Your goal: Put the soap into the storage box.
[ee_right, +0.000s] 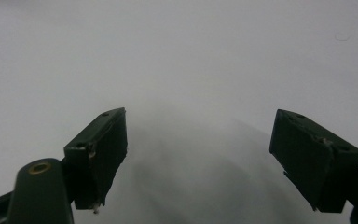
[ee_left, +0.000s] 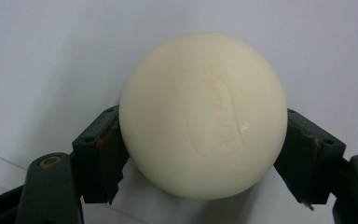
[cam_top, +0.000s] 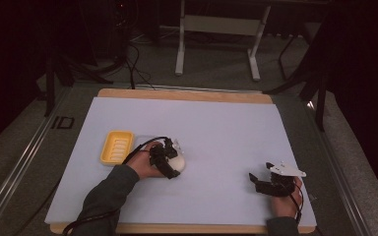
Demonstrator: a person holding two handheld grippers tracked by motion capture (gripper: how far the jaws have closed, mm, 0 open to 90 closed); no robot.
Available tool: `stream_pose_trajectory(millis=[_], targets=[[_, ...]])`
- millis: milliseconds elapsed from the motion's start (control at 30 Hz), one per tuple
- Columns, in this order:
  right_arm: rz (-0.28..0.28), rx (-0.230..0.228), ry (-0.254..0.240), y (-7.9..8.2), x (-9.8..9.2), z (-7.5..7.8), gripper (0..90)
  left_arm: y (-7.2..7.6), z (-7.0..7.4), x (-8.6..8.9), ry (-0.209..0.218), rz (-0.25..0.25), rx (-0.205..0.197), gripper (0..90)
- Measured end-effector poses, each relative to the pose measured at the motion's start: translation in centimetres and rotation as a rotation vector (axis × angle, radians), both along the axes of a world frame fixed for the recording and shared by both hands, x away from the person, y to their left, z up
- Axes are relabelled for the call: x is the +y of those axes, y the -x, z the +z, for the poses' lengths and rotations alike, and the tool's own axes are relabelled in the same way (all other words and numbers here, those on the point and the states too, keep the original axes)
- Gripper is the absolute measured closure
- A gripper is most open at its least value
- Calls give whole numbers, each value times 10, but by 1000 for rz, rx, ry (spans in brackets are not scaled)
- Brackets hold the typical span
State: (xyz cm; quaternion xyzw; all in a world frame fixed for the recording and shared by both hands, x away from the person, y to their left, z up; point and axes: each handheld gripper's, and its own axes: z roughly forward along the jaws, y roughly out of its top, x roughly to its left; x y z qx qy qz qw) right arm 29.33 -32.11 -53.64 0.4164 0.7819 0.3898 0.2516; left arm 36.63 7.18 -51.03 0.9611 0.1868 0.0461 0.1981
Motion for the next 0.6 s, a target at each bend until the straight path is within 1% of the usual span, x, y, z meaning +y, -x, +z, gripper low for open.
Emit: stream_pose_trajectory(millis=[33, 100, 133, 200, 233, 267, 300, 333, 367, 400, 433, 467, 533, 600], targets=[[0, 0, 0, 0, 0, 0, 189, 1, 1, 1, -9, -8, 3, 252], [0, 0, 0, 0, 0, 0, 189, 1, 1, 1, -9, -8, 3, 252], [0, -1, 1, 0, 0, 0, 189, 4, 3, 3, -43, -40, 21, 252], [0, -2, 1, 0, 0, 0, 189, 5, 4, 4, -73, -63, 28, 252], [0, -1, 0, 0, 0, 0, 189, 6, 5, 5, -86, -71, 32, 252], [0, -1, 0, 0, 0, 0, 189, 6, 5, 5, -86, -71, 32, 252], [0, -1, 0, 0, 0, 0, 189, 7, 6, 5, -108, -86, 38, 252], [0, -1, 0, 0, 0, 0, 189, 7, 6, 5, -108, -86, 38, 252], [0, -2, 1, 0, 0, 0, 189, 9, 8, 4, -142, -104, 56, 252], [0, -2, 2, 0, 0, 0, 189, 9, 9, 3, -166, -121, 59, 252], [0, -1, 2, 0, 0, 0, 189, 9, 9, 2, -183, -128, 61, 251], [0, -1, 2, 0, 0, 0, 189, 9, 9, 2, -183, -128, 61, 251], [0, -1, 3, 0, 0, 0, 189, 10, 10, -2, -211, -140, 59, 250], [0, -1, 4, 0, 0, 0, 189, 9, 9, -5, -217, -140, 57, 246]])
